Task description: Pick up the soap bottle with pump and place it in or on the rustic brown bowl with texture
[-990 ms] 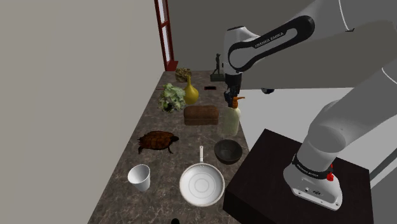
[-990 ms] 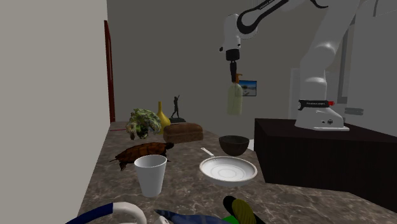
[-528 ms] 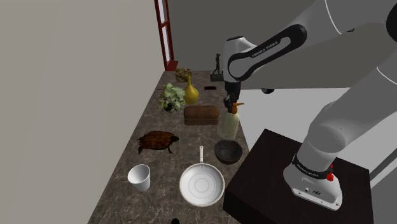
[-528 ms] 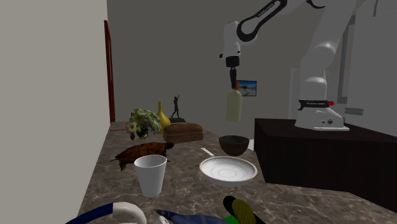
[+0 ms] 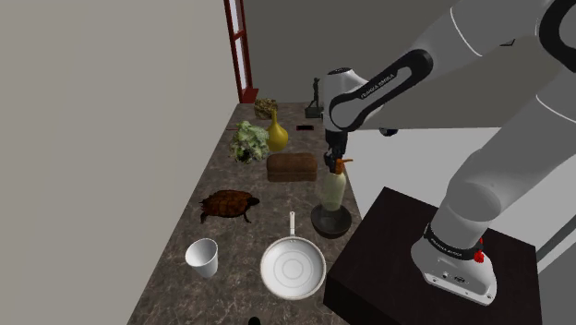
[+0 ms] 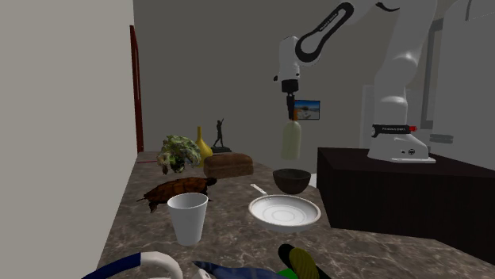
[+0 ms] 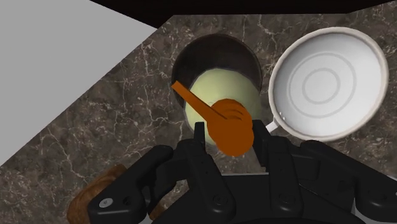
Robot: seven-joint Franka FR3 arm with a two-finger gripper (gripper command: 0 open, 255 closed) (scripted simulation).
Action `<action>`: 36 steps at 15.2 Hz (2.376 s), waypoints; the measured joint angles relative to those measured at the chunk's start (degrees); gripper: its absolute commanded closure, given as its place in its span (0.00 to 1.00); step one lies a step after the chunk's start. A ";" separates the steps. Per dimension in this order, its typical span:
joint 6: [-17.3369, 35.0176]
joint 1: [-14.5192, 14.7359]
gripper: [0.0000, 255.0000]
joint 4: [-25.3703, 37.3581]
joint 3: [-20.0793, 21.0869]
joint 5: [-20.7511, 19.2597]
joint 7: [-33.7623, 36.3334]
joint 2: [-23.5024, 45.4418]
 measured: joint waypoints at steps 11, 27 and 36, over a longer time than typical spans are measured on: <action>10.27 -0.37 1.00 -2.46 0.31 -1.13 1.03 7.83; 9.31 -0.30 0.00 -1.86 0.36 -0.99 1.02 7.30; 3.41 -0.04 0.00 -0.36 0.31 -0.27 0.54 2.99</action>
